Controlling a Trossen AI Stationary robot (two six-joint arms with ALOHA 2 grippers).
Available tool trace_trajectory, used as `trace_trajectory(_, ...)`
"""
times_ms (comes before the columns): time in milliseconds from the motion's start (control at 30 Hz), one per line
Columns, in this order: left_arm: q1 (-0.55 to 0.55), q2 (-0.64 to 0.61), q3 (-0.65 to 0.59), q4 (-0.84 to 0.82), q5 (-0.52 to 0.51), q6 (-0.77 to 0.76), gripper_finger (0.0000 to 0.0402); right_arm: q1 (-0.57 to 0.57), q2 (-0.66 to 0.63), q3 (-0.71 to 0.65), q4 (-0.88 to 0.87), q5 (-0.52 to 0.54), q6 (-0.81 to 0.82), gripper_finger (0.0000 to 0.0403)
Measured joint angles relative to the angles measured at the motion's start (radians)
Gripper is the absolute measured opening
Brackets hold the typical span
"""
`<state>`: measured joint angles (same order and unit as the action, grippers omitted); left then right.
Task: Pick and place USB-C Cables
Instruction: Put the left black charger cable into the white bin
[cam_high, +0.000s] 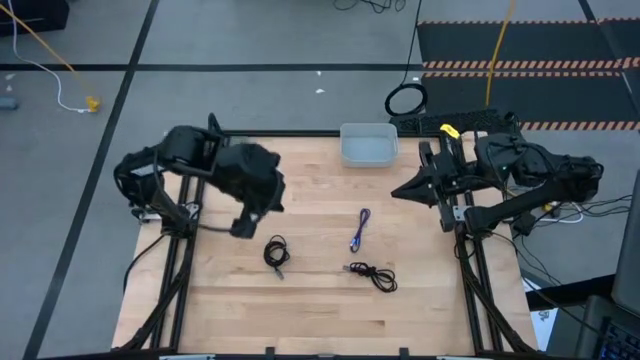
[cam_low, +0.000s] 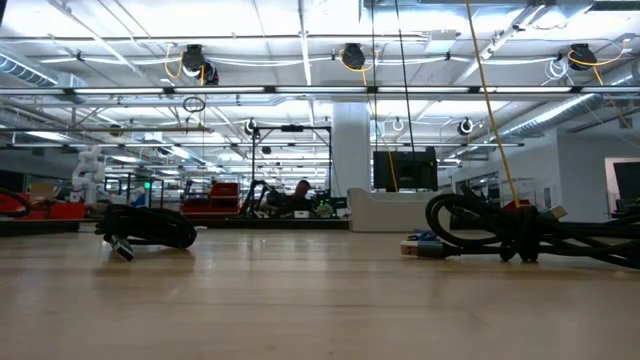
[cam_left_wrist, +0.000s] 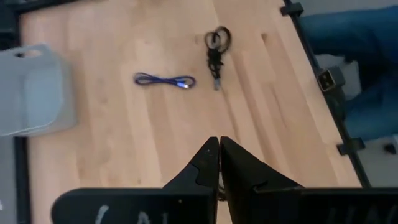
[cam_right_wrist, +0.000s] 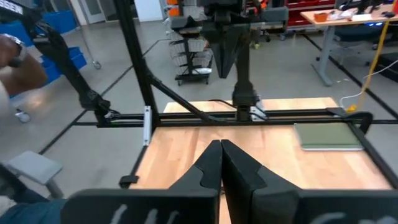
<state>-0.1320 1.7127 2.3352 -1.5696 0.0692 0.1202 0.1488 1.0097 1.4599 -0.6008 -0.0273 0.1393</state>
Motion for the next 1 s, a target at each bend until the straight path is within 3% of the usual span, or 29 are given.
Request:
trace_trajectory(233,-0.086,-0.028,-0.190,0.027,-0.057,-0.047,0.0019,0.058,-0.007,-0.079,0.037,0.000,0.006,0.0000)
trace_trajectory(767,-0.120,-0.104,-0.696,0.368,-0.070,-0.134,0.0019,0.127,-0.008,-0.274,0.190,0.007,0.033,0.0000)
trace_trajectory(1000,-0.133,-0.104,-0.852,0.401,-0.079,-0.187,0.0019,0.137,-0.007,-0.382,0.310,0.007,0.062,0.0000)
